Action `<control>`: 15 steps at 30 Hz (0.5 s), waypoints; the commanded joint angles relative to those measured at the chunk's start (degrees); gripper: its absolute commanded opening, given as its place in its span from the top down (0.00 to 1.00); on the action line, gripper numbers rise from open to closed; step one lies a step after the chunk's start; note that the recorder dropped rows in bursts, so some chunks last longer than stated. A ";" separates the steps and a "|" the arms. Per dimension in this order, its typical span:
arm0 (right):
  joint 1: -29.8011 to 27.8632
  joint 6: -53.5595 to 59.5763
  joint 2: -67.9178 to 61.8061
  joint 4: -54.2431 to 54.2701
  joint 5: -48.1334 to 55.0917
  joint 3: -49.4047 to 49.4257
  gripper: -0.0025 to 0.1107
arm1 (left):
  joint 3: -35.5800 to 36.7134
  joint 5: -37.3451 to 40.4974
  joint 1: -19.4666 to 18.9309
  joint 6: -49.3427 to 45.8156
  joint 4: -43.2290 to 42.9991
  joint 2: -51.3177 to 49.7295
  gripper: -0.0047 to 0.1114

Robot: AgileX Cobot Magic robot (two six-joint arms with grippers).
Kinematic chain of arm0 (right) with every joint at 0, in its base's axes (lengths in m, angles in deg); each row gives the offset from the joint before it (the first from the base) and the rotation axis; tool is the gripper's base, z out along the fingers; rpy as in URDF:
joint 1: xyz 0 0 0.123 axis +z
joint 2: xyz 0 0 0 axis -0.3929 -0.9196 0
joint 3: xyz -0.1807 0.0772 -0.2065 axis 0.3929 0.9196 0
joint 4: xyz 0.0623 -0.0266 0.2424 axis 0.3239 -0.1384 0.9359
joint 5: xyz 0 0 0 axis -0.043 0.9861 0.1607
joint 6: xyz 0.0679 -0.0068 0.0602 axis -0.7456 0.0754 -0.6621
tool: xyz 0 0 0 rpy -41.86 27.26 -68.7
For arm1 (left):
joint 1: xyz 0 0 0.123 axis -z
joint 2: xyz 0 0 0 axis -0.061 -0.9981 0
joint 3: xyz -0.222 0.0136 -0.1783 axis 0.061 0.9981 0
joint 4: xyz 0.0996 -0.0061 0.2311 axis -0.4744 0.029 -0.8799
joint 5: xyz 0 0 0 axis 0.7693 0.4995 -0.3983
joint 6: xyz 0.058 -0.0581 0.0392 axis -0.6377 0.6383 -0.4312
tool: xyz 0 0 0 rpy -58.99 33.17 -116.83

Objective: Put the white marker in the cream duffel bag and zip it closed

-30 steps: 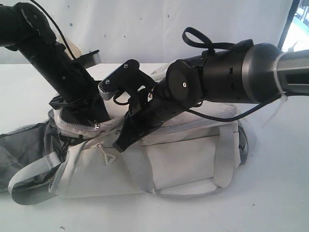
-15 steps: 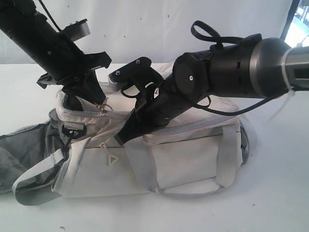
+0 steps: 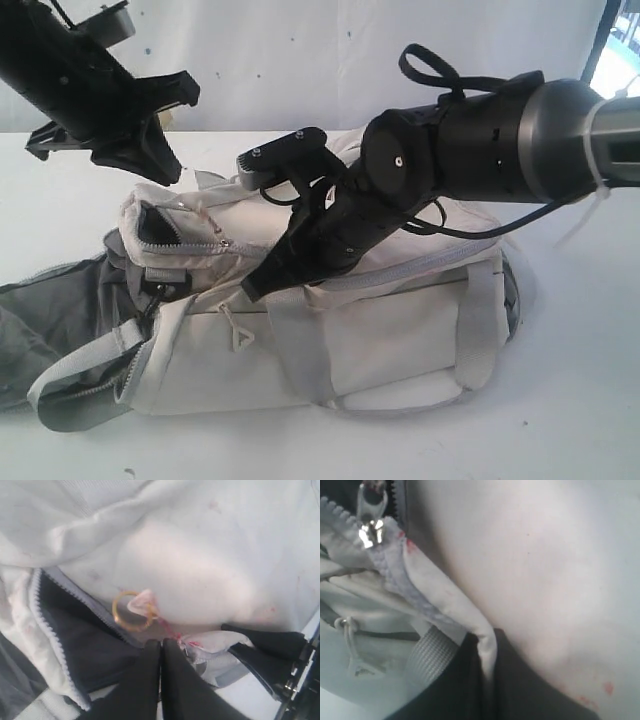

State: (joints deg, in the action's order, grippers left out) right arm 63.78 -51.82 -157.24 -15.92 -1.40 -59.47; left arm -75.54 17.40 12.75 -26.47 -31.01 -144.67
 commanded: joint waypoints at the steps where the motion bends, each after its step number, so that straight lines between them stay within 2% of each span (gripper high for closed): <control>1: -0.66 -1.58 0.13 -1.01 1.02 0.13 0.98 | 5.04 -6.42 -0.18 2.91 0.33 2.16 0.96; 4: -0.66 -1.59 0.13 -1.01 0.87 0.13 0.98 | 9.32 -10.75 -0.18 0.94 7.02 2.88 0.96; 6: -0.66 -1.59 0.13 -1.01 0.87 0.13 0.98 | 11.59 -10.48 -0.18 -4.03 14.93 2.88 0.96; 9: -0.66 -1.59 0.13 -1.01 0.60 0.13 0.98 | 13.65 -10.63 -0.18 -8.70 21.68 2.88 0.96; 13: -0.66 -1.59 0.13 -1.01 0.60 0.13 0.98 | 14.34 -11.76 -0.18 -8.72 22.62 2.77 0.89; 15: -0.66 -1.59 0.13 -1.01 0.71 0.13 0.98 | 14.34 -12.10 -0.18 -5.41 20.76 2.77 0.82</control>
State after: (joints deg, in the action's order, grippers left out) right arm 63.75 -52.99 -157.35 -16.62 -0.98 -59.47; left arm -61.42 6.37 12.56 -34.25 -10.07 -142.59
